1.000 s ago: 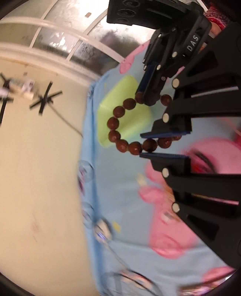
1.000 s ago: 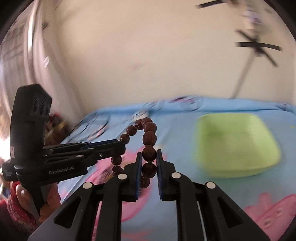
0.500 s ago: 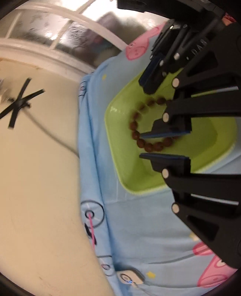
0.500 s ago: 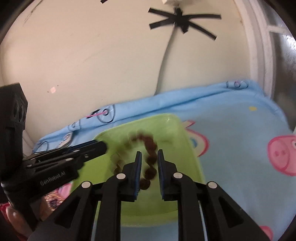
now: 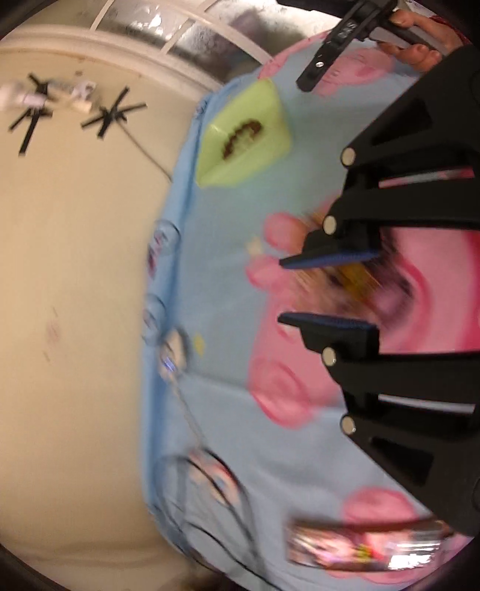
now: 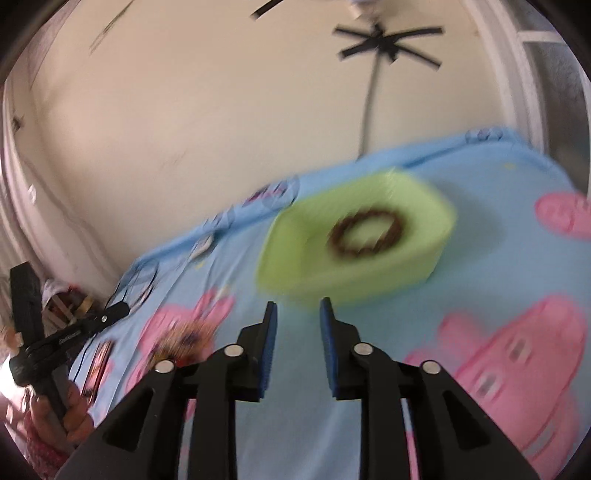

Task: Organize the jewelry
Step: 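Return the left gripper to the jewelry pile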

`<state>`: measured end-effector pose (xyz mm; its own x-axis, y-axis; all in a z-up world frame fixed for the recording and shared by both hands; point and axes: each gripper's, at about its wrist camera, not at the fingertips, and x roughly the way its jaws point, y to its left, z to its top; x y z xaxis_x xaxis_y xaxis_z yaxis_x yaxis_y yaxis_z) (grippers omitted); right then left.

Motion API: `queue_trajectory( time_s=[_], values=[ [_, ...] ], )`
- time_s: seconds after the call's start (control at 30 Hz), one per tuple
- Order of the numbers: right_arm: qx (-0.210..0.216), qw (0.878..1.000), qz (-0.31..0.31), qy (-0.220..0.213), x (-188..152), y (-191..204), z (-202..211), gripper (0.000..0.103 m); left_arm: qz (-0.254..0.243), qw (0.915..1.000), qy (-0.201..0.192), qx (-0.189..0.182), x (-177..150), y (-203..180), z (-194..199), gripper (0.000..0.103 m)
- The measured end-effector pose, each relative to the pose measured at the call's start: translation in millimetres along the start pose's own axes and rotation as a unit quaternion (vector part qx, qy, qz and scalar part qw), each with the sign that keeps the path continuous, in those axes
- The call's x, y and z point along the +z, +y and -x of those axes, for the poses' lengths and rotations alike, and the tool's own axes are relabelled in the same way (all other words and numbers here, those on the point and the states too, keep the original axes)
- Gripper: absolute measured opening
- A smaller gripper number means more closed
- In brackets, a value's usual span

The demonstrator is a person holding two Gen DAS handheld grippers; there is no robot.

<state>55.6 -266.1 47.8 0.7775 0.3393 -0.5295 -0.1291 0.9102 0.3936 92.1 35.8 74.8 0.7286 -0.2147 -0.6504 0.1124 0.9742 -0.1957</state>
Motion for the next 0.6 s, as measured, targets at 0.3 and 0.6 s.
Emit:
queue_trajectory(
  time_s=[0.3, 0.6],
  values=[
    [-0.001, 0.998, 0.048, 0.047, -47, 59, -7, 0.027, -0.02, 0.9994, 0.021, -0.018, -54, -2, 10, 0.031],
    [-0.02, 0.998, 0.043, 0.05, -52, 55, -12, 0.027, -0.088, 0.9957, -0.01, 0.027, -68, -32, 13, 0.032]
  ],
)
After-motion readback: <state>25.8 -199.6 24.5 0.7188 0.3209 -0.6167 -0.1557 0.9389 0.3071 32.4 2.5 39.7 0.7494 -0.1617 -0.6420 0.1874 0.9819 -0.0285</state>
